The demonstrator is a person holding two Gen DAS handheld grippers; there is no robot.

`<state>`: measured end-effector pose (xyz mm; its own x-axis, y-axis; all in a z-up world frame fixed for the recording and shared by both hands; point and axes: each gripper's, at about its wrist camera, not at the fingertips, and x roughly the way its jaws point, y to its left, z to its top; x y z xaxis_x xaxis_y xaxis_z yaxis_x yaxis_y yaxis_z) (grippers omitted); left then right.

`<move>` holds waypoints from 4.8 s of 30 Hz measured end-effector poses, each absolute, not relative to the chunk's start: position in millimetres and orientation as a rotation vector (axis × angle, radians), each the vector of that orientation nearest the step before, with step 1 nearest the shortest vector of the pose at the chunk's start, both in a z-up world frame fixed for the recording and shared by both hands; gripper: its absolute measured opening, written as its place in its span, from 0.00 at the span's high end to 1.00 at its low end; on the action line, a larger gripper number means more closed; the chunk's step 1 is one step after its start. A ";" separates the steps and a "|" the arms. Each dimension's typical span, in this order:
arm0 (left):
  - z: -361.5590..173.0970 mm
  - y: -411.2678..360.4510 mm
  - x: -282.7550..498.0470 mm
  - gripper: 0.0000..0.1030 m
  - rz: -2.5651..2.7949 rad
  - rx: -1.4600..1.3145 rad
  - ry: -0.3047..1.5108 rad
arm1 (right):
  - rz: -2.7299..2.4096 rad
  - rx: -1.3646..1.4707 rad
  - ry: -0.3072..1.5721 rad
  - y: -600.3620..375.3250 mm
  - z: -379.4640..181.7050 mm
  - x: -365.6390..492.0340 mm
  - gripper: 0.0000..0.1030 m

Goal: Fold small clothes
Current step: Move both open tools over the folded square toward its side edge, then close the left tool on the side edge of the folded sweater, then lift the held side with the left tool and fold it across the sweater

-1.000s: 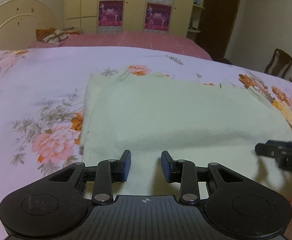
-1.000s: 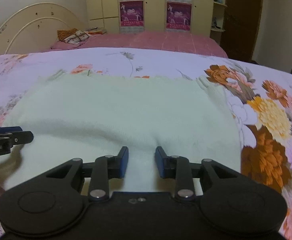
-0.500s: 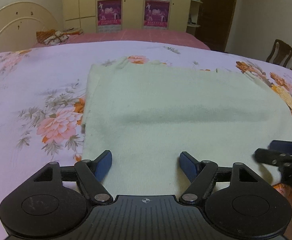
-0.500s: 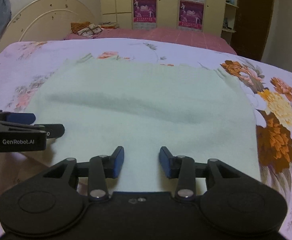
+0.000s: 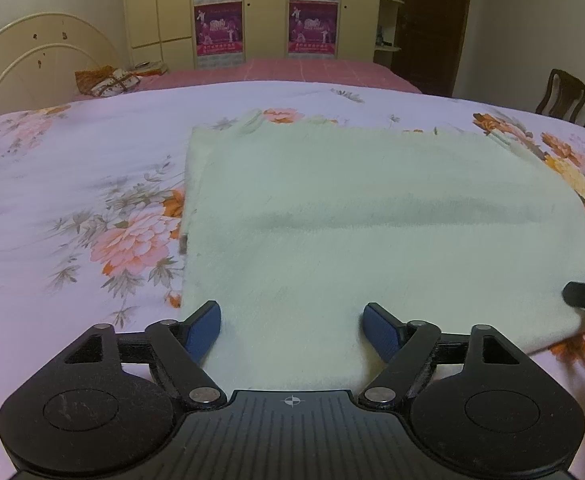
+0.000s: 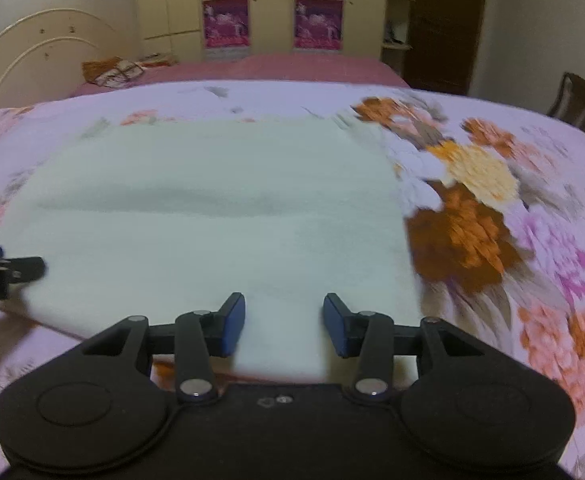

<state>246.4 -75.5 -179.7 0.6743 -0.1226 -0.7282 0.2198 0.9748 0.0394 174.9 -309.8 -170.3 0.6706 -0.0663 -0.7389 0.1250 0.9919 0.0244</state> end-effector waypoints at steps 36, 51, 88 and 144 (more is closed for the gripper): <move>-188.0 -64.6 349.1 0.02 -0.055 -0.024 0.831 | -0.005 0.037 0.779 -276.8 -172.9 277.9 0.51; -172.7 -56.3 320.9 0.02 -0.074 -0.001 0.823 | 0.023 0.130 0.765 -277.1 -153.2 247.3 0.44; -201.9 -12.1 243.5 0.46 -0.180 -0.642 0.888 | 0.031 0.158 0.781 -249.1 -153.5 195.1 0.41; -194.6 -212.2 327.5 0.89 -0.682 -0.301 0.789 | -0.109 0.320 0.709 -353.7 -169.8 202.2 0.48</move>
<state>327.5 -212.2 -194.6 0.5073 -0.6635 -0.5500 0.4482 0.7482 -0.4892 202.2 -353.7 -169.8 0.7558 0.0098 -0.6547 0.2057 0.9457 0.2516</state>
